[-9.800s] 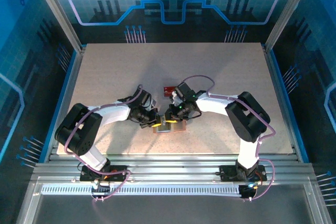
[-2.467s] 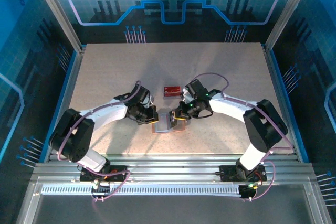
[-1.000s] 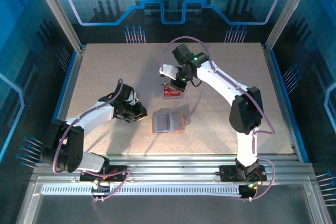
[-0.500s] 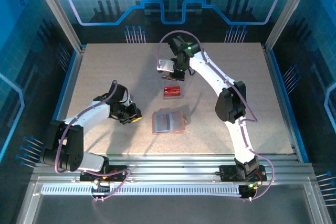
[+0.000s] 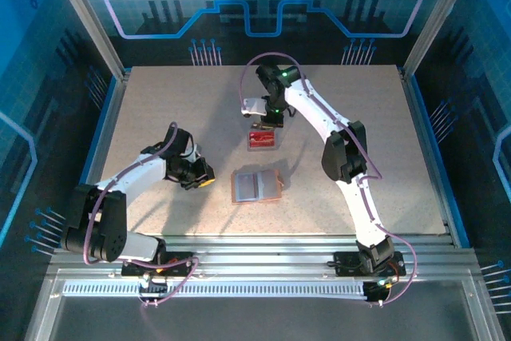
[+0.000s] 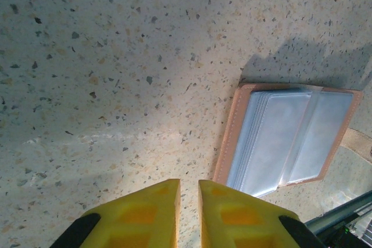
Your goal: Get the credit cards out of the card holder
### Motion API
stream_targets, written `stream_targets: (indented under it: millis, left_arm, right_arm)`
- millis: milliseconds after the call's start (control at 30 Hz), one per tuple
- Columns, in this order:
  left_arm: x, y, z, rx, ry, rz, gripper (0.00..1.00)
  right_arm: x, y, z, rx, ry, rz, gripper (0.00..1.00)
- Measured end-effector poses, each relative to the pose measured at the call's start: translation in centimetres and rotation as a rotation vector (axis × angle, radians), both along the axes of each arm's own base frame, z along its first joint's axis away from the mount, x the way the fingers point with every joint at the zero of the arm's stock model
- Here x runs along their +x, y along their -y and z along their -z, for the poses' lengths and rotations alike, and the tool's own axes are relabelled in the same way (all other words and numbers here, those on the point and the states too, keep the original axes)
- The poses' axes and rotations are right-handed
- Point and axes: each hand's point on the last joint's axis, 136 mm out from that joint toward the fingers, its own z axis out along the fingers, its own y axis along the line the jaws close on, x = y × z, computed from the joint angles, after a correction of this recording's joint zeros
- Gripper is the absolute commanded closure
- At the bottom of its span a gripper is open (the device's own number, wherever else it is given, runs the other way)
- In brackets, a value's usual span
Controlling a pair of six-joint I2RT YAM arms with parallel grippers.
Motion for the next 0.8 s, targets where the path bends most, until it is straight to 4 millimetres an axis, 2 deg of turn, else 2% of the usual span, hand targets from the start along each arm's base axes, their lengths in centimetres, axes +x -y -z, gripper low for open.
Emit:
stream_targets:
  millis: [267,333,467,800]
  left_arm:
    - [-0.4,0.0,0.2,-0.005,-0.009,0.002,0.84]
    - [-0.4,0.1,0.2,-0.008,-0.01,0.003,0.84]
    - [-0.4,0.1,0.2,-0.008,-0.009,0.003,0.84]
    - [-0.5,0.1,0.1,-0.008,-0.009,0.003,0.84]
  right_arm:
    - [-0.7,0.3,0.6,-0.016,-0.036,-0.001,0.99]
    - [-0.7,0.3,0.7,-0.017,-0.038,-0.001,0.91]
    - [-0.6,0.3,0.8,-0.017,-0.038,0.001,0.83]
    - [1.9,-0.3,0.5,-0.001,0.065,0.032,0.73]
